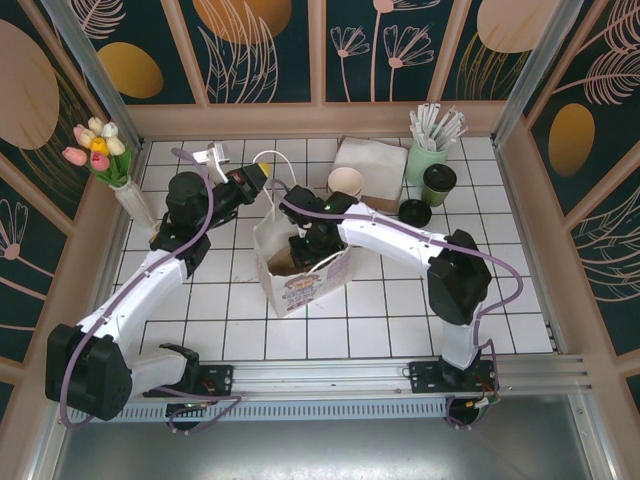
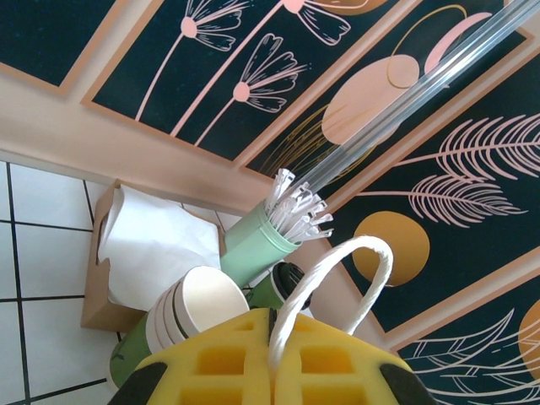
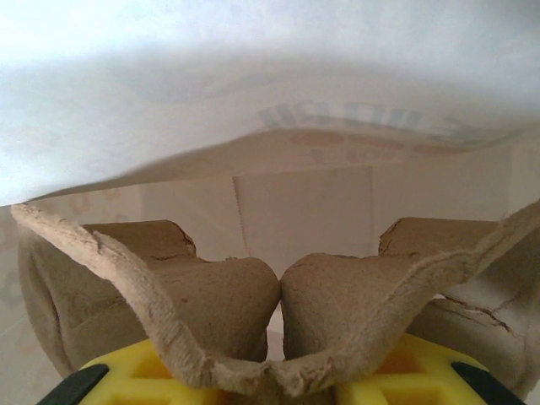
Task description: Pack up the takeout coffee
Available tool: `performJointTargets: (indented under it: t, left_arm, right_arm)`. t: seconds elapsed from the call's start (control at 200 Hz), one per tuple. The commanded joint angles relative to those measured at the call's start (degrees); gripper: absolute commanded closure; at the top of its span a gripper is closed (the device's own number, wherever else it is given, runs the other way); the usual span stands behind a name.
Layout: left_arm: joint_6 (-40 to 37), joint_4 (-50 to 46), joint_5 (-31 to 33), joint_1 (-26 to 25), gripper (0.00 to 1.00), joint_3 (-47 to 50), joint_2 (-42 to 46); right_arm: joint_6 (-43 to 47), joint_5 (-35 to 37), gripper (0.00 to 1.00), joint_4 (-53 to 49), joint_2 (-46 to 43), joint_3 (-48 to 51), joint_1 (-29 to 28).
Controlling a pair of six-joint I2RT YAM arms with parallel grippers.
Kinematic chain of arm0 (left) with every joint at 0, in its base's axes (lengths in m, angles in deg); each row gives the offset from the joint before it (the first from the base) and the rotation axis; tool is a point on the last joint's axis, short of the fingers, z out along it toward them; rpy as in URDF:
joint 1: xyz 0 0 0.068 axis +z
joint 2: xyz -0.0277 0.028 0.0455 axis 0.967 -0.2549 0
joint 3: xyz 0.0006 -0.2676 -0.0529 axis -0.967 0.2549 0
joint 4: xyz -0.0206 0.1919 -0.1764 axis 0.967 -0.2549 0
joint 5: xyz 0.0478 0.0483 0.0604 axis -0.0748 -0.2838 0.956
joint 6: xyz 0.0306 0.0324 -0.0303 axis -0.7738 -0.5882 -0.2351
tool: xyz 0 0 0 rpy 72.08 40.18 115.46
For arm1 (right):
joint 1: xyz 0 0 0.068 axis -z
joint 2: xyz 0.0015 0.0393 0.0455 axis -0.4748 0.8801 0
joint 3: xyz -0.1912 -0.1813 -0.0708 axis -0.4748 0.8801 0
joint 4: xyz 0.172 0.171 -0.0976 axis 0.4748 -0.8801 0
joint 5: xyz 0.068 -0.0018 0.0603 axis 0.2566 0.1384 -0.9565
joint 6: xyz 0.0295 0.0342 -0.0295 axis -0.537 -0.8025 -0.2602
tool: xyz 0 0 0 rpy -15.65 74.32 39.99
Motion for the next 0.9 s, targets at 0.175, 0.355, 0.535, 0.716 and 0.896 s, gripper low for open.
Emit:
performJointTargets:
  t: [0.175, 0.355, 0.535, 0.716, 0.896]
  left_arm:
    - [-1.64, -7.37, 1.55, 0.26, 1.00, -5.97, -0.50]
    - [-0.70, -8.01, 1.25, 0.25, 1.00, -5.96, -1.41]
    - [-0.25, -9.33, 1.98, 0.23, 1.00, -5.96, -1.74]
    - [-0.61, -10.67, 2.55, 0.24, 1.00, -7.90, -1.61]
    - [-3.41, -14.65, 5.41, 0.25, 1.00, -11.12, -1.76]
  right_arm:
    - [-1.70, 4.79, 0.66, 5.26, 0.22, 5.49, -0.23]
    - [-2.67, 5.48, 0.59, 6.92, 0.94, 6.51, -1.08]
    - [-5.94, 7.99, 0.52, 8.00, 1.16, 8.14, -1.19]
    - [-6.43, 7.99, 0.52, 8.91, 2.09, 9.72, -1.24]
    - [-4.90, 6.64, 0.43, 9.57, 1.39, 11.25, -1.50]
